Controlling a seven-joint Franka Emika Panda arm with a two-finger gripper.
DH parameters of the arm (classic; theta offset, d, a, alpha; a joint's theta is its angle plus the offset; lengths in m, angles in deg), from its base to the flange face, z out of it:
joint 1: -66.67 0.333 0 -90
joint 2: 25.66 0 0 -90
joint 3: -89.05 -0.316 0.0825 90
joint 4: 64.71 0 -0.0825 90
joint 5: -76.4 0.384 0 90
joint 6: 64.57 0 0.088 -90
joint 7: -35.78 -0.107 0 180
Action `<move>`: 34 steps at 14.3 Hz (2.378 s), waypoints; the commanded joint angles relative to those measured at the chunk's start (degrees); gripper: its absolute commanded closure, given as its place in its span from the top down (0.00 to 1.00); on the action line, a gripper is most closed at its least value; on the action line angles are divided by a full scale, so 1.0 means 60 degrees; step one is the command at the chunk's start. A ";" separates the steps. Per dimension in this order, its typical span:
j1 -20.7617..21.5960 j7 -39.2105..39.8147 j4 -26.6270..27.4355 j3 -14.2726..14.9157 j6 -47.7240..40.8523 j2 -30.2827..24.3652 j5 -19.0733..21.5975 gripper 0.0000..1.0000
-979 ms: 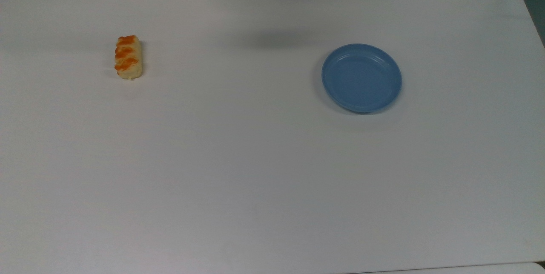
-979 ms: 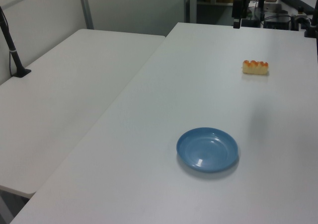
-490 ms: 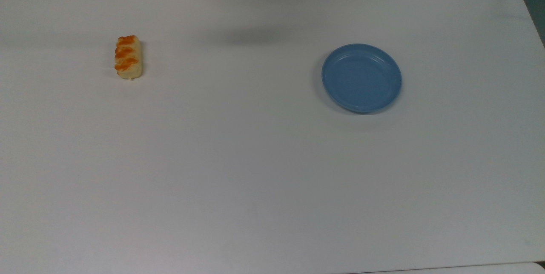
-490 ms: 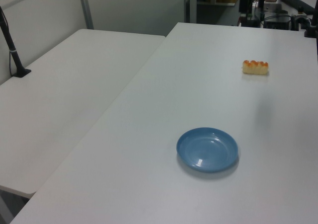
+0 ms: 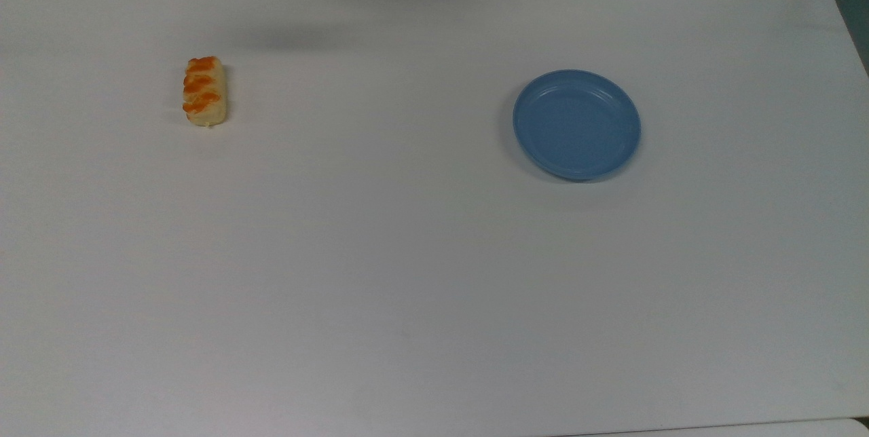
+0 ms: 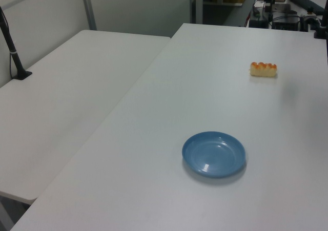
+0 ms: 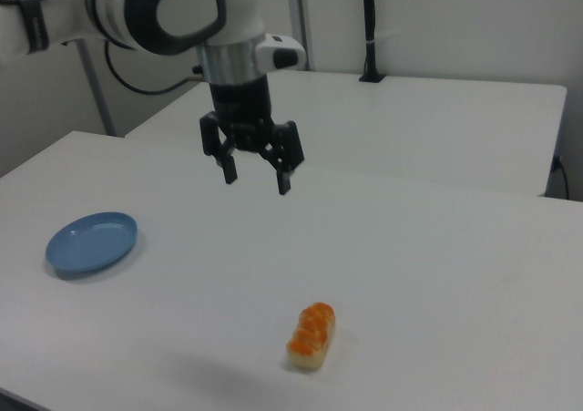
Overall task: Put the bread onto the plate
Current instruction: 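Lower the gripper over the bread roll and close on it, then lift the held bread roll and carry it toward the blue plate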
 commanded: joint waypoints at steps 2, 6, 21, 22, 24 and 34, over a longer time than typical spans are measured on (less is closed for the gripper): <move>-0.0394 0.0407 0.1365 0.0050 0.1407 0.0089 -0.0191 1.00; -0.0512 0.0672 0.3782 0.0064 0.4495 0.0424 -0.0952 1.00; -0.0541 0.0686 0.4182 0.0050 0.6613 0.2300 -0.1232 1.00; -0.0541 0.0686 0.4182 0.0050 0.6628 0.2315 -0.1232 1.00; -0.0527 0.0686 0.4182 0.0035 0.6628 0.2345 -0.1232 0.85; -0.0497 0.0599 0.4153 0.0021 0.6423 0.2039 -0.1217 0.38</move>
